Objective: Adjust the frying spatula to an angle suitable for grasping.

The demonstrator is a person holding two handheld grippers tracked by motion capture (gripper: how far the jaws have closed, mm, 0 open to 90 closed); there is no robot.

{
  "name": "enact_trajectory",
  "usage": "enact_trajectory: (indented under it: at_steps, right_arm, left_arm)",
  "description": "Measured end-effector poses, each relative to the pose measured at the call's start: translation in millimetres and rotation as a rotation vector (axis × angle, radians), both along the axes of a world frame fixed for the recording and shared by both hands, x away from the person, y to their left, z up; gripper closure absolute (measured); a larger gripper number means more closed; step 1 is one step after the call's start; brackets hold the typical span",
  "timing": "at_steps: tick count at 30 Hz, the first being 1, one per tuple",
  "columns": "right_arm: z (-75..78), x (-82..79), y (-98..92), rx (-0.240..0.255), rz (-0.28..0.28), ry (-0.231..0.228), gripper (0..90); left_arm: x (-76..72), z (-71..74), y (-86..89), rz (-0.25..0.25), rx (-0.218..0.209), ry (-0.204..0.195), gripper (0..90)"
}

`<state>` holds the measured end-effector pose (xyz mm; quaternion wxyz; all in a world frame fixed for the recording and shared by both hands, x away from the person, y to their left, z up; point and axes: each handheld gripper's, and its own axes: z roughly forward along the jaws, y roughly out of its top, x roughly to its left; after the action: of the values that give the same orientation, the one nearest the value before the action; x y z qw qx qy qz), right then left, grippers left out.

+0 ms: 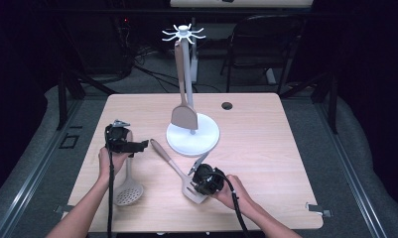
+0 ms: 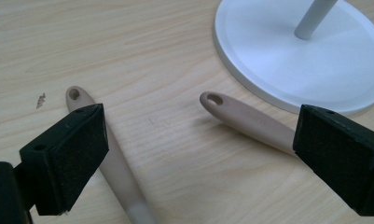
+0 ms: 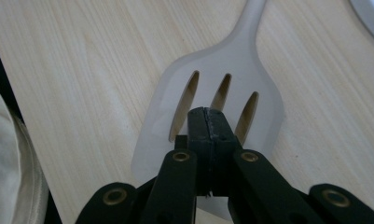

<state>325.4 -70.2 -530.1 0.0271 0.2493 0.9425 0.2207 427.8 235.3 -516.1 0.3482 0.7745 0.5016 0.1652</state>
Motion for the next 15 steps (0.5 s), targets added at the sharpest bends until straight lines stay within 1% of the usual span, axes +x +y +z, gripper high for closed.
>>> enact_trajectory:
  at_steps: [1,2,4,5,6,7,8,9,10,14,15]
  right_arm:
    - [-2.6,0.2,0.6,-0.01,0.001,0.007,90.0]
    - [-4.7,0.6,1.0,-0.027,0.006,0.009,90.0]
    - [-10.1,0.9,2.3,-0.035,0.008,0.022,90.0]
    - [-11.5,1.4,2.9,-0.055,0.014,0.019,90.0]
    - [-12.7,1.8,3.1,-0.064,0.018,0.02,90.0]
    - [-14.6,2.1,3.6,-0.067,0.018,0.024,90.0]
    - [-17.1,2.2,4.2,-0.057,0.012,0.027,90.0]
    - [-17.1,3.2,4.2,-0.086,0.022,0.024,90.0]
    - [-18.6,3.0,4.3,-0.06,0.012,0.034,90.0]
    - [-19.1,3.3,3.6,-0.053,0.009,0.035,90.0]
    - [-19.0,3.7,3.3,-0.06,0.011,0.03,90.0]
  left_arm:
    - [-0.3,-0.8,-1.3,0.001,0.003,-0.004,3.2]
    - [-0.5,-0.9,-2.1,-0.007,0.009,0.002,3.2]
    - [-1.2,-2.5,-5.0,-0.008,0.016,0.006,3.2]
    - [-1.4,-2.5,-5.6,-0.015,0.019,0.011,3.2]
    - [-1.7,-3.2,-7.1,-0.015,0.018,0.012,3.2]
    - [-1.9,-3.6,-8.5,-0.019,0.019,0.015,3.2]
    - [-2.0,-4.3,-9.9,-0.022,0.022,0.012,3.2]
    - [-2.2,-4.9,-11.7,-0.025,0.022,0.015,3.2]
    - [-2.5,-5.2,-13.0,-0.032,0.023,0.021,3.2]
    - [-3.0,-7.5,-18.6,-0.053,0.023,0.03,3.2]
    - [-3.0,-7.9,-20.2,-0.062,0.019,0.04,3.2]
